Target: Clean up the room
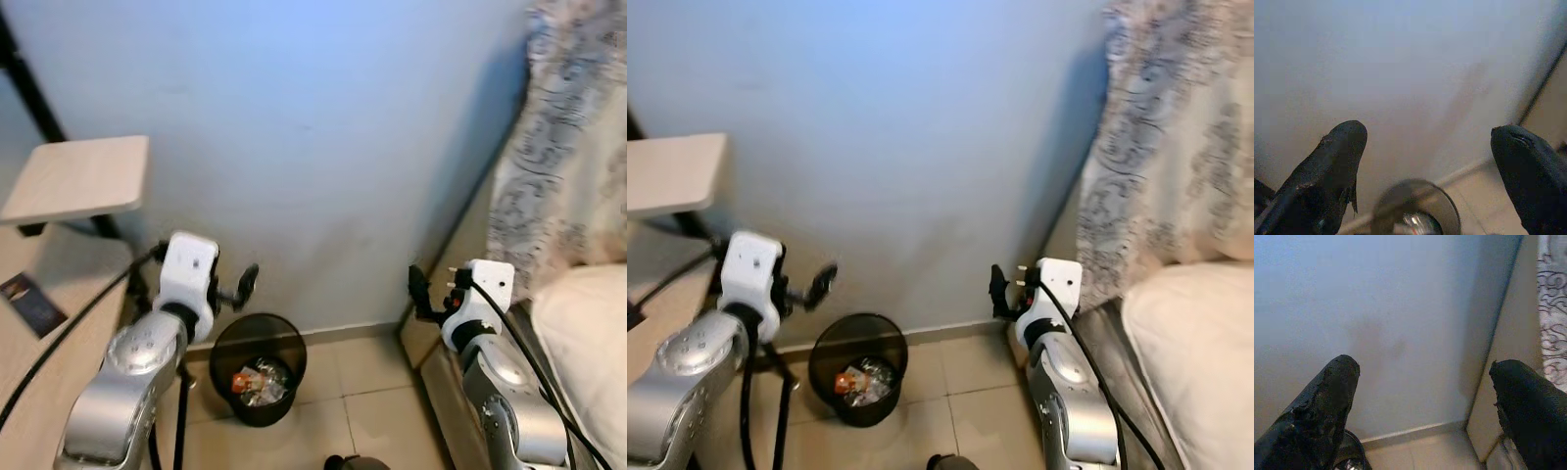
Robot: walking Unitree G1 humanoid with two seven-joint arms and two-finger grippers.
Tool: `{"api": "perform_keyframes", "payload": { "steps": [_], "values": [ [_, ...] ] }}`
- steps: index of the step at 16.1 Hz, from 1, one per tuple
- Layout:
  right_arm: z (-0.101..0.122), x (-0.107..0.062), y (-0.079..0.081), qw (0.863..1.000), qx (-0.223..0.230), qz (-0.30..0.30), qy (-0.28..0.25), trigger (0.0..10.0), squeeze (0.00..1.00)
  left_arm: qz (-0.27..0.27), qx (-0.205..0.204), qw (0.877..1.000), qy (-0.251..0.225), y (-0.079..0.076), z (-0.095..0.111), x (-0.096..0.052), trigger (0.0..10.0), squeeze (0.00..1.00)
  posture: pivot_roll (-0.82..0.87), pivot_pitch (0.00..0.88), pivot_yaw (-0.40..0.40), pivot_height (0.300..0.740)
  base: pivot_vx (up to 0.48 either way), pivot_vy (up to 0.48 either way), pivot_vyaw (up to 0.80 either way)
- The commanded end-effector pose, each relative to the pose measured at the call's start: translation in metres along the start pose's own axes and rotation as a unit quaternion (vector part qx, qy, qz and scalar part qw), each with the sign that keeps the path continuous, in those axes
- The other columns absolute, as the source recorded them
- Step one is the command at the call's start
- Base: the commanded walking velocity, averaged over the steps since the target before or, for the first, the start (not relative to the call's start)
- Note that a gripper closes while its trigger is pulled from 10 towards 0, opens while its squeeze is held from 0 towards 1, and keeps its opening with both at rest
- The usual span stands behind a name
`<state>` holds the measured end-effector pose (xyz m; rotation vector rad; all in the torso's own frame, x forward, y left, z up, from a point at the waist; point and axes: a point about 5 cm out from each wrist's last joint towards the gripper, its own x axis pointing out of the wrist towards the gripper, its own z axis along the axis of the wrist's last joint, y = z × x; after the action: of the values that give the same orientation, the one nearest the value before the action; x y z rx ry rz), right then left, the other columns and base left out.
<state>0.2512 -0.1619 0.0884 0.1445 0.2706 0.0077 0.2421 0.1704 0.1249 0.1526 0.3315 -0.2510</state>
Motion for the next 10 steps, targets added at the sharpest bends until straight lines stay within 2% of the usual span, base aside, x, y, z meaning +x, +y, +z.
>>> {"api": "perform_keyframes", "payload": {
  "steps": [1, 2, 5, 10],
  "values": [
    [0.0027, -0.0013, 0.0020, 1.000, 0.002, 0.005, 0.001, 10.0, 0.00, -0.005, 0.003, 1.000, 0.012, -0.0007, -0.0029, -0.0021, 10.0, 0.00, -0.10, 0.000, -0.027, 0.740, 0.000, 0.000, -0.80],
    [0.0027, -0.0011, 0.0029, 1.000, 0.002, 0.006, 0.002, 10.0, 0.00, -0.005, 0.010, 1.000, 0.014, -0.0009, -0.0044, -0.0024, 10.0, 0.00, -0.10, 0.000, -0.027, 0.740, 0.000, 0.000, -0.80],
    [-0.0004, -0.0004, 0.0065, 1.000, -0.001, 0.012, 0.015, 10.0, 0.00, 0.007, -0.007, 1.000, 0.026, 0.0011, -0.0081, -0.0025, 10.0, 0.00, -0.09, 0.000, -0.024, 0.740, 0.000, 0.000, -0.80],
    [-0.0006, 0.0016, 0.0103, 1.000, -0.002, 0.017, 0.020, 10.0, 0.00, 0.008, -0.003, 1.000, 0.016, 0.0042, -0.0041, -0.0011, 10.0, 0.00, -0.09, 0.000, -0.038, 0.740, 0.000, 0.000, -0.78]
  ]
}}
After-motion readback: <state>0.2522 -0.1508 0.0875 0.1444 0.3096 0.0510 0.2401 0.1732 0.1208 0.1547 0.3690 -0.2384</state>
